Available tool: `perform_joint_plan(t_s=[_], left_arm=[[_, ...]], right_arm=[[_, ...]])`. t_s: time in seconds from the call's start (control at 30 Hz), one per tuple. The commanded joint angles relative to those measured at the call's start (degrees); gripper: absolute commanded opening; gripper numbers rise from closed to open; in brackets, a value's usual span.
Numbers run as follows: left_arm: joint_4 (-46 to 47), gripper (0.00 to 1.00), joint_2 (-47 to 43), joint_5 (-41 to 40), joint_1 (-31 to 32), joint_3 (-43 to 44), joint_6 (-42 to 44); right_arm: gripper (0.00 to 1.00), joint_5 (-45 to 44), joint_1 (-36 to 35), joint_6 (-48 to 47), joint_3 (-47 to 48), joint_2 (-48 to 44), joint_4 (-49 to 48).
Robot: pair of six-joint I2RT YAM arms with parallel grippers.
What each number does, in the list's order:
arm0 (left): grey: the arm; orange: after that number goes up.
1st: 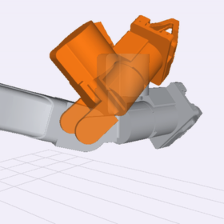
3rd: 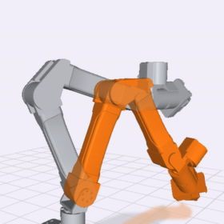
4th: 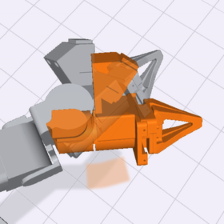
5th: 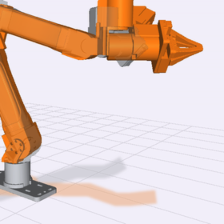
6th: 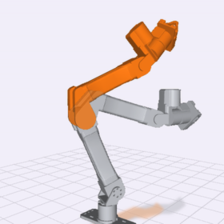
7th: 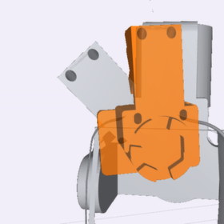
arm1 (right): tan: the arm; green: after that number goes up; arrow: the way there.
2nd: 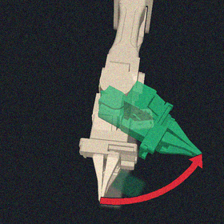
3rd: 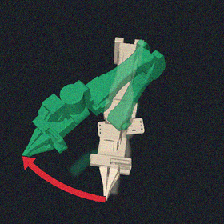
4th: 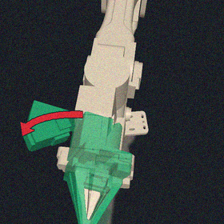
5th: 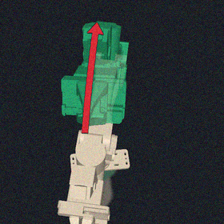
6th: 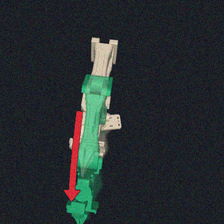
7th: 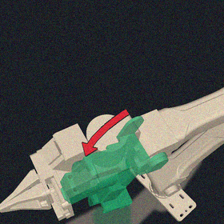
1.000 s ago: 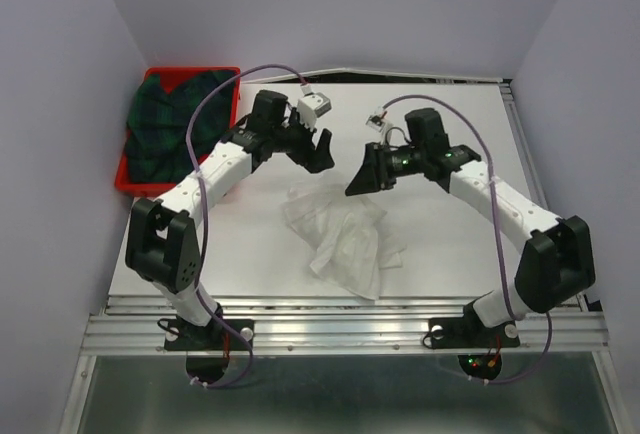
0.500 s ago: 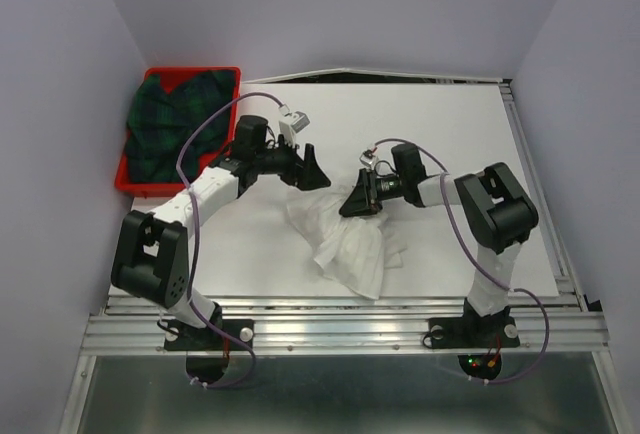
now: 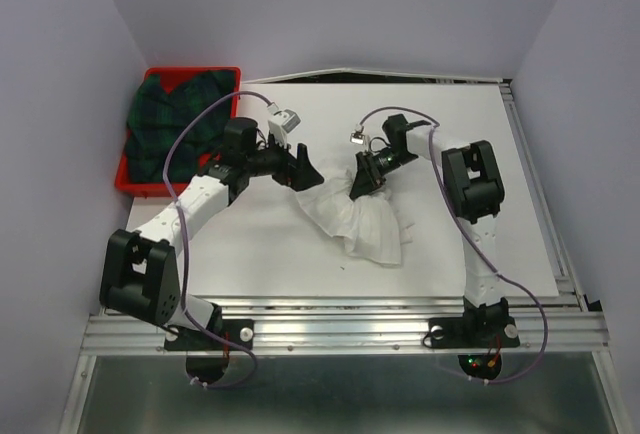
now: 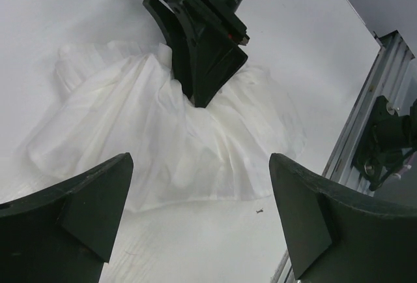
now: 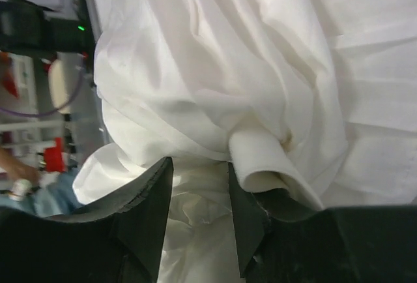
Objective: Fold and stack the skirts
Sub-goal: Neatly place the folded skirt to the corner
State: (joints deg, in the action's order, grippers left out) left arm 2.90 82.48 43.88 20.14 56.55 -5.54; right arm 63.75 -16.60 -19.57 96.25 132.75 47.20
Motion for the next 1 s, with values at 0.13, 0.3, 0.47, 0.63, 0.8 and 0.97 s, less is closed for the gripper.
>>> perform_joint_plan(t_s=[0.13, 0.3, 0.47, 0.63, 0.8, 0.97], left_arm=[[-2.81, 0.98, -8.56, -10.9, 0.07, 1.01, 5.19], [-5.71, 0.98, -13.39, -19.35, -0.1, 2.33, 6.95], [-6.94, 0.98, -15.76, -22.08, -1.33, 4.0, 3.18], [-6.23, 0.98, -16.03, -31.12, -2.21, 4.7, -6.04], [-7.11, 0.98, -14.28, -36.58, -2.74, 5.49, -8.17], [-6.32, 0.98, -13.22, -36.5, -3.09, 5.41, -8.52]], right_arm=[[0.54, -28.75, 0.25, -19.53, 17.55, -6.0, 15.2], [0.7, -37.19, -4.39, -20.34, 20.14, -18.71, 12.93], [0.85, -46.94, -10.38, 6.42, 14.24, -26.83, 1.77], [0.87, -58.42, -12.92, 35.5, -0.31, -32.27, -9.63], [0.89, -75.16, -14.78, 47.95, -2.47, -31.24, -10.46], [0.89, -84.12, -14.78, 54.28, -5.28, -27.64, -14.41]])
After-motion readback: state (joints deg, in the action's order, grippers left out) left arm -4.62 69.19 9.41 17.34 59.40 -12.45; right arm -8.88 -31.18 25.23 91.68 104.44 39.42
